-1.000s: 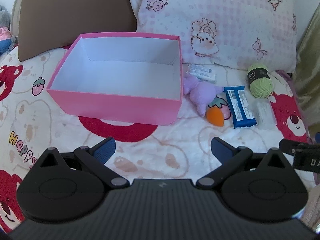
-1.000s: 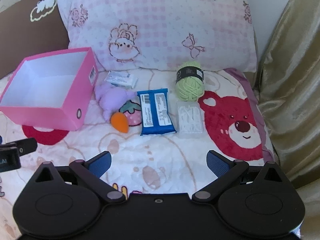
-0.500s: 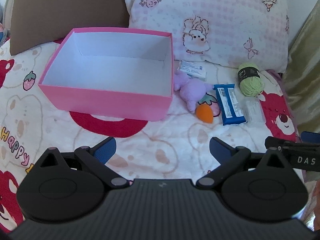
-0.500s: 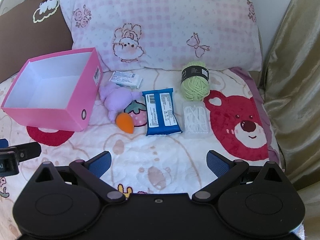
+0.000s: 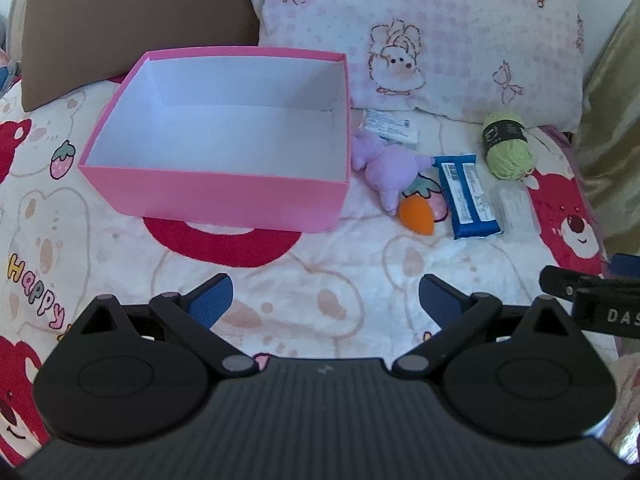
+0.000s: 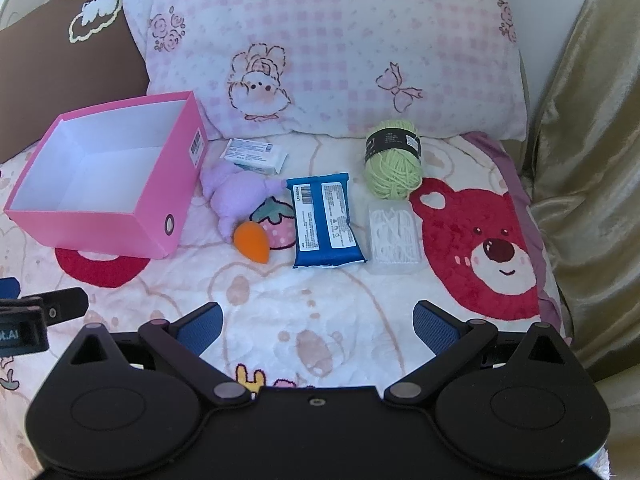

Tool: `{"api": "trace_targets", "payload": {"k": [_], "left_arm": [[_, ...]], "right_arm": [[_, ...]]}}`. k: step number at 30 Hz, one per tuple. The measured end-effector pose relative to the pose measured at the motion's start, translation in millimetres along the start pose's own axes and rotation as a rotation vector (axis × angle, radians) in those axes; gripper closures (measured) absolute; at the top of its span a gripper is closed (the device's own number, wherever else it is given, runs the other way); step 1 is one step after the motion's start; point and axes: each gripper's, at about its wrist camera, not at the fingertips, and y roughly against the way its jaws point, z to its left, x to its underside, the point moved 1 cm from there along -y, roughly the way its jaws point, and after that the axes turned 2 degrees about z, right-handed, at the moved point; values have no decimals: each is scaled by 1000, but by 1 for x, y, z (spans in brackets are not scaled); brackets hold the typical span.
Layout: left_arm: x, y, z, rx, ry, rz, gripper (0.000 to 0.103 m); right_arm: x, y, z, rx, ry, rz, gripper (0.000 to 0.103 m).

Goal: Organize objects

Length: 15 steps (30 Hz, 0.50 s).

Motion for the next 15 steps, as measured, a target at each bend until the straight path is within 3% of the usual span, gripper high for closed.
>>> {"api": "trace_targets", "payload": {"k": [15], "left_arm": [[0,5,-8,4,-27,-10,3]], "right_arm": [[2,2,-5,9,-11,3,1]]}}
